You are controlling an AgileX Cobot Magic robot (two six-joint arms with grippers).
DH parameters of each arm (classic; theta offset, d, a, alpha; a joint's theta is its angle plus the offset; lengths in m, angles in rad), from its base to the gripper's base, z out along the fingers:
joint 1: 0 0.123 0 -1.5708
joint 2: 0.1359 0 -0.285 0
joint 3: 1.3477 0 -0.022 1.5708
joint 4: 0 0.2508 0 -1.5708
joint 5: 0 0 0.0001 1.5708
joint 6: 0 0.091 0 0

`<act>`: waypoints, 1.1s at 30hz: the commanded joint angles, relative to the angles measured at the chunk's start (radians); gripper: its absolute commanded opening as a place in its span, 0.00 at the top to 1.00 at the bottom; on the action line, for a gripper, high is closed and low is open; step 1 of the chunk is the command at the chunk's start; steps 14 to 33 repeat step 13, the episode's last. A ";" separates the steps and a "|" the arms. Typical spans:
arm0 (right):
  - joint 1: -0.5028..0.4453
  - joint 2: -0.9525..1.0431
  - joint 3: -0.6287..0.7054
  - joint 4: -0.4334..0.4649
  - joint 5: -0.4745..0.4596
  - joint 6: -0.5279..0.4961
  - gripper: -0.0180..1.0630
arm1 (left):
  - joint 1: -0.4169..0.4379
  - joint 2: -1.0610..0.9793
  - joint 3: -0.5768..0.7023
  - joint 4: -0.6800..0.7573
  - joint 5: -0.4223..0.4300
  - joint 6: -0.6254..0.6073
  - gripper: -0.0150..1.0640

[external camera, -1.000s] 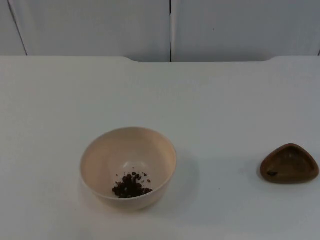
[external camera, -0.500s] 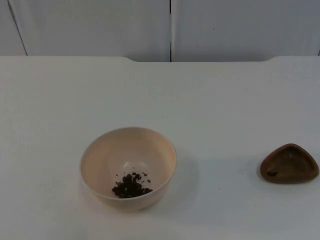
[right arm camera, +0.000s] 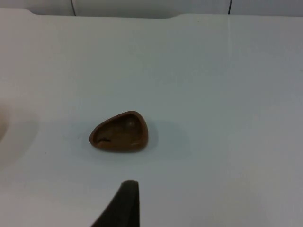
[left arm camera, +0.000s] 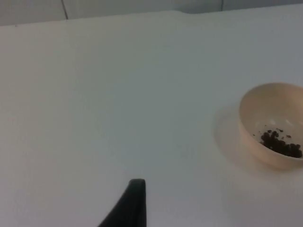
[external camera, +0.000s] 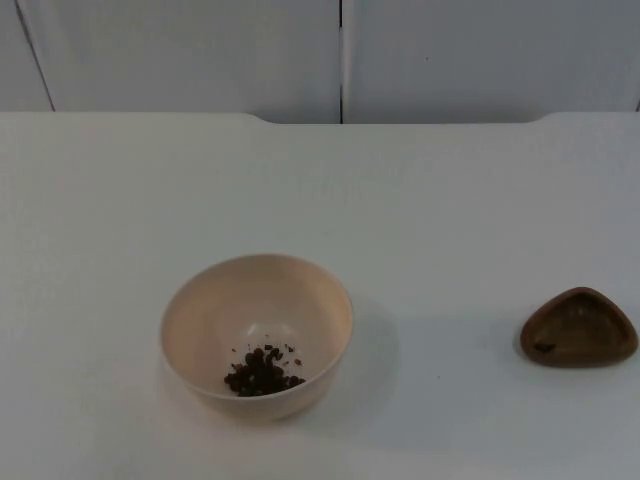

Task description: Pick up the bowl with the left hand and pour the coffee beans from the cup into the bowl with the right hand.

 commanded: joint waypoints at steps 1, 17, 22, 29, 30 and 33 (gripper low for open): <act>-0.007 -0.004 0.001 -0.003 -0.008 0.003 0.01 | 0.035 -0.004 0.004 -0.008 -0.003 0.002 0.01; -0.007 -0.004 0.001 -0.003 -0.008 0.003 0.01 | 0.176 -0.004 0.004 -0.008 -0.003 0.002 0.01; -0.007 -0.004 0.001 -0.003 -0.008 0.003 0.01 | 0.176 -0.004 0.004 -0.008 -0.003 0.002 0.01; -0.007 -0.004 0.001 -0.003 -0.008 0.003 0.01 | 0.176 -0.004 0.004 -0.008 -0.003 0.002 0.01; -0.007 -0.004 0.001 -0.003 -0.008 0.003 0.01 | 0.176 -0.004 0.004 -0.008 -0.003 0.002 0.01; -0.007 -0.004 0.001 -0.003 -0.008 0.003 0.01 | 0.176 -0.004 0.004 -0.008 -0.003 0.002 0.01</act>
